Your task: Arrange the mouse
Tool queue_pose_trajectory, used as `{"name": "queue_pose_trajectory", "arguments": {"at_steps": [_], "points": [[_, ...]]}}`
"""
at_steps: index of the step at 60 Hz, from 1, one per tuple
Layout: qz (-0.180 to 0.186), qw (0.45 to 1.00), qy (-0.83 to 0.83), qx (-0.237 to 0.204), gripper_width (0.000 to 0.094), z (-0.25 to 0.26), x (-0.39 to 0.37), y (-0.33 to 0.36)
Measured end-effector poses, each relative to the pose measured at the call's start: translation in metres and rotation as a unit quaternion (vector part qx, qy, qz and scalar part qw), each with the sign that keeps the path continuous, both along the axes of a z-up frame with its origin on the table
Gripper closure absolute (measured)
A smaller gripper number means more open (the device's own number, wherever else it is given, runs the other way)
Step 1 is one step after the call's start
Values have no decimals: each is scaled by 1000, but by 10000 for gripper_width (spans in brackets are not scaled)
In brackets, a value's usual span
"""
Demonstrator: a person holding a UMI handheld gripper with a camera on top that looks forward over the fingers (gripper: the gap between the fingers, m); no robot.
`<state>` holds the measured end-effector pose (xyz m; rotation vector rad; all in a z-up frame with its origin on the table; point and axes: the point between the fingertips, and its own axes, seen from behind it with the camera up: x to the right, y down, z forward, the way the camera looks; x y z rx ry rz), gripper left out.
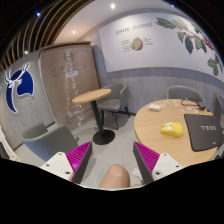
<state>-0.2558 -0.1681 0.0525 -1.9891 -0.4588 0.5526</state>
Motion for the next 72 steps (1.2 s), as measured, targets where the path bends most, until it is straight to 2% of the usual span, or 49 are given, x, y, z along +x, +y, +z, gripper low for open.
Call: {"name": "queue_pose_trajectory", "arguments": {"at_steps": [10, 24, 31, 49, 56, 58, 63, 68, 72], "points": [[-40, 999, -29, -4, 84, -12, 51, 29], [-120, 991, -66, -1, 83, -33, 125, 92], [-142, 986, -88, 5, 86, -43, 153, 119], [-139, 983, -120, -13, 95, -68, 175, 173], [-123, 984, -126, -33, 111, -68, 172, 193], [-122, 983, -127, -54, 121, -72, 172, 194], [-111, 984, -136, -42, 152, -60, 166, 214], [-95, 982, -144, -76, 194, -73, 160, 219], [-91, 982, -144, -86, 195, -72, 164, 218]]}}
